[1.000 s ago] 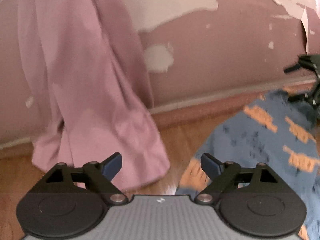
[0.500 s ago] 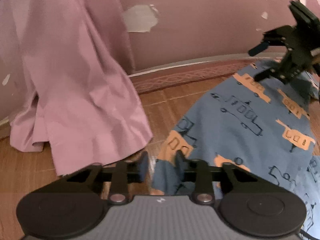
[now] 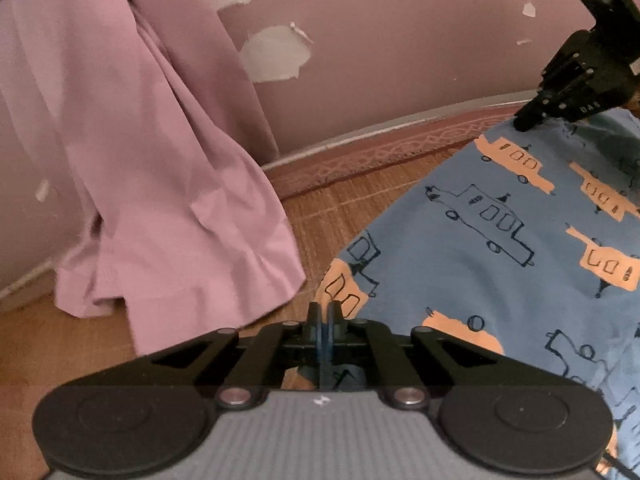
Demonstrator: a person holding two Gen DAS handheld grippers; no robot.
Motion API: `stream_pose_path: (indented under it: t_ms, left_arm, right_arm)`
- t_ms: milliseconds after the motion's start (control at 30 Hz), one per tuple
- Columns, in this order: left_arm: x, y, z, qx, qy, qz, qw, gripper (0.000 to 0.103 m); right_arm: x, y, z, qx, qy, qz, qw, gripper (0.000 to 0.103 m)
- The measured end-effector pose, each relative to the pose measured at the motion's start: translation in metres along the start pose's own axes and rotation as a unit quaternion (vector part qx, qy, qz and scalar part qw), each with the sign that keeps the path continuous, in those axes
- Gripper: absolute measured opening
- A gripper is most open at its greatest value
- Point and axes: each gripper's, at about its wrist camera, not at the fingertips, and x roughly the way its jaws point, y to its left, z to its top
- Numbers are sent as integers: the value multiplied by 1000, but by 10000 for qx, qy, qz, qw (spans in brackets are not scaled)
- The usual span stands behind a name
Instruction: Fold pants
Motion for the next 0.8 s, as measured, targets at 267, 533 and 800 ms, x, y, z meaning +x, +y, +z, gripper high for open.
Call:
stream_pose_path:
  t_ms: [267,533,800]
  left_arm:
    - [-37,-13,-5,96,-703,613,9956,2]
    - [-101,-38,-23,248,-1704,1107,9788,3]
    - [-173,-70,-75,807,-2428,1089,9606,3]
  right_arm:
    - [-59,40,-18,-8,-833,-947,9920,0]
    - [-157,107,-50,-574,-1491,-1644,9734,0]
    - [-251,207,-99,-1185,-1616,-1981,9595,0]
